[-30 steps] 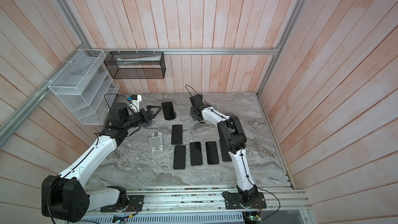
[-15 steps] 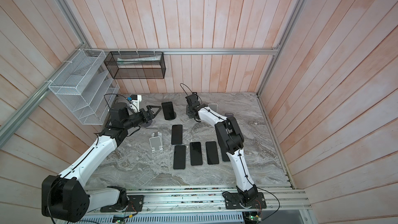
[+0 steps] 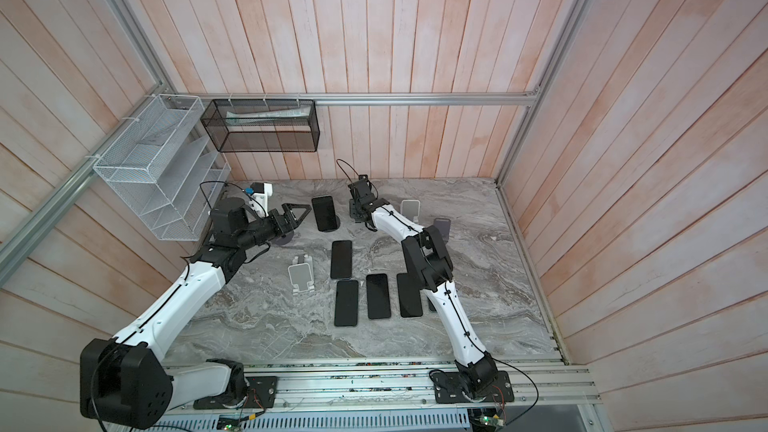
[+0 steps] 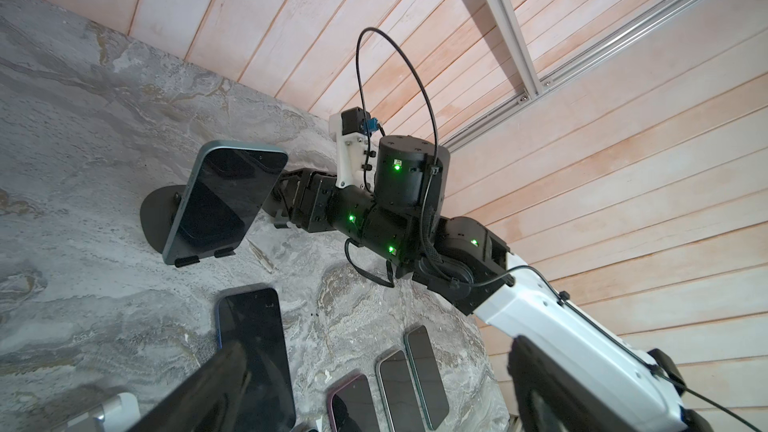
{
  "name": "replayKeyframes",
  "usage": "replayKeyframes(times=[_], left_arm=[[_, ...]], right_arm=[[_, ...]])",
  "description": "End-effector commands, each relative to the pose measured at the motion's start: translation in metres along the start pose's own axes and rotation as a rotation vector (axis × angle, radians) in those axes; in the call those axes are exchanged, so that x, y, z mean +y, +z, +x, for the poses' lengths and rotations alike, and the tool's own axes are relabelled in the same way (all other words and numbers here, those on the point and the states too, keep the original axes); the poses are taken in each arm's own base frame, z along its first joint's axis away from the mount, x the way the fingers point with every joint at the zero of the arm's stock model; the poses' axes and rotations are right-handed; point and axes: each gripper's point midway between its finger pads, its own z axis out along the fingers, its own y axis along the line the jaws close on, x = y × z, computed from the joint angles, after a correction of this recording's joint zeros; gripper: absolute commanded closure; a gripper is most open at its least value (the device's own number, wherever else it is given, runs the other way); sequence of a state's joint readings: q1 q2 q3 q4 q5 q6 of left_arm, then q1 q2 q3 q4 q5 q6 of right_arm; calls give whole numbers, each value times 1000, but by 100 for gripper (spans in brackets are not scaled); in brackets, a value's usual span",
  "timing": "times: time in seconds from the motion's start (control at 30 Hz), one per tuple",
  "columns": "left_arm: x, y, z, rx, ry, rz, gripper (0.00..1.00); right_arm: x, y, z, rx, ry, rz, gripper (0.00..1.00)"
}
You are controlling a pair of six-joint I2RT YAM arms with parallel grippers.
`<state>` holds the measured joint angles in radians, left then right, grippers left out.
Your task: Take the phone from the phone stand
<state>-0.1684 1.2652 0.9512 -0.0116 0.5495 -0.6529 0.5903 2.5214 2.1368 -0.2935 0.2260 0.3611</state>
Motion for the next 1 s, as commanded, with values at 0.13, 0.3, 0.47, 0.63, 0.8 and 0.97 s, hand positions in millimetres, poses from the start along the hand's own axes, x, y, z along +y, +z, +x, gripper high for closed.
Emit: replayKeyframes(times=[0.13, 0.3, 0.47, 0.63, 0.8, 0.97], left_arm=[[0, -2, -3, -11, 24, 6, 0], [3, -2, -7, 7, -9, 11, 0], [8, -9, -12, -42, 17, -37, 0], [4, -12, -13, -53, 36, -31, 0], [4, -13, -17, -49, 42, -43, 0], [14, -22, -26, -107, 53, -110, 0]], right_arm=[[2, 12, 20, 57, -9, -12, 36], [4, -3, 6, 30, -23, 4, 22], [5, -25, -7, 26, -15, 21, 13], [6, -55, -21, 19, 1, 14, 5], [10, -93, -42, -36, -26, 29, 3], [25, -127, -53, -48, -45, 0, 3]])
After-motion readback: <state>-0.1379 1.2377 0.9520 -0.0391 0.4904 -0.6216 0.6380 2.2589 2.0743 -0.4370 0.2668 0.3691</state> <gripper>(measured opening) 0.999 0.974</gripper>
